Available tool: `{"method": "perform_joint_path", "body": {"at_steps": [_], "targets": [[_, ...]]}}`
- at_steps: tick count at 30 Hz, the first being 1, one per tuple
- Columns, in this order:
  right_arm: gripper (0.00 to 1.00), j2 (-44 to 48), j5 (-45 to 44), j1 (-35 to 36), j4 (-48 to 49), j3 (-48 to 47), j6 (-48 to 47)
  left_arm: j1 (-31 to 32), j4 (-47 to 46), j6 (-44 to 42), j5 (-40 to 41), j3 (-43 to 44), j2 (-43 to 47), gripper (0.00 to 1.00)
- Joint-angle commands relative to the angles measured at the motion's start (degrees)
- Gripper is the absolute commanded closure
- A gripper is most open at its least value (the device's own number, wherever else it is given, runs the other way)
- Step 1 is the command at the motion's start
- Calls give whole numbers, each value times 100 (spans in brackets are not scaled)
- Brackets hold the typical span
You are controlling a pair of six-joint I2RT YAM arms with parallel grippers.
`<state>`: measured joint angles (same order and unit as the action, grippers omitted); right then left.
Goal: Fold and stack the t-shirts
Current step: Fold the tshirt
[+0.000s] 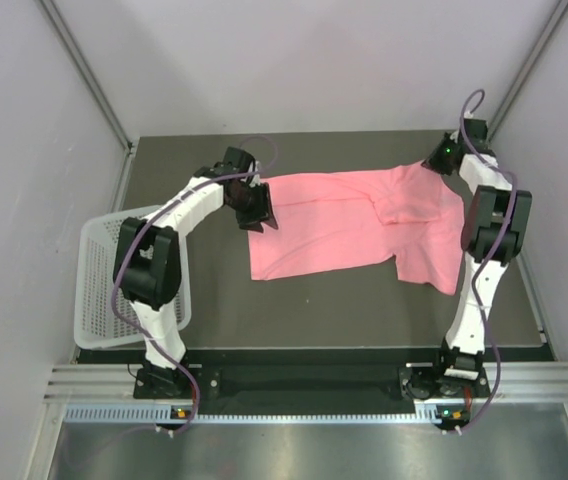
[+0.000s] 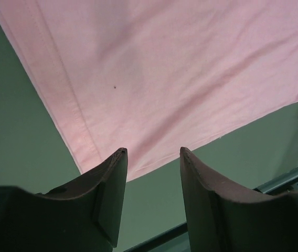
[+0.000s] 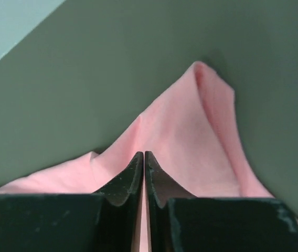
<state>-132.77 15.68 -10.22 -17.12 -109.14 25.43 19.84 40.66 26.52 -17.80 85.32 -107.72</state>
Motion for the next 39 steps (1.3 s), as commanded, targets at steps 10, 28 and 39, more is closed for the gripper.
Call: {"method": "perform_joint_path", "body": {"at_steps": [10,28,39], "targets": [[98,-697,-1400,-15,87,-765,357,-15,-129,177,311,793,-539,50],[93,-2087,-1103,-94,-388,-3227,753,-261,-340,626,963,2753,-2033,48],[47,91,-1120,-129,-1239,-2116,340,-551,-419,766,1236,3079,-2736,49]]}}
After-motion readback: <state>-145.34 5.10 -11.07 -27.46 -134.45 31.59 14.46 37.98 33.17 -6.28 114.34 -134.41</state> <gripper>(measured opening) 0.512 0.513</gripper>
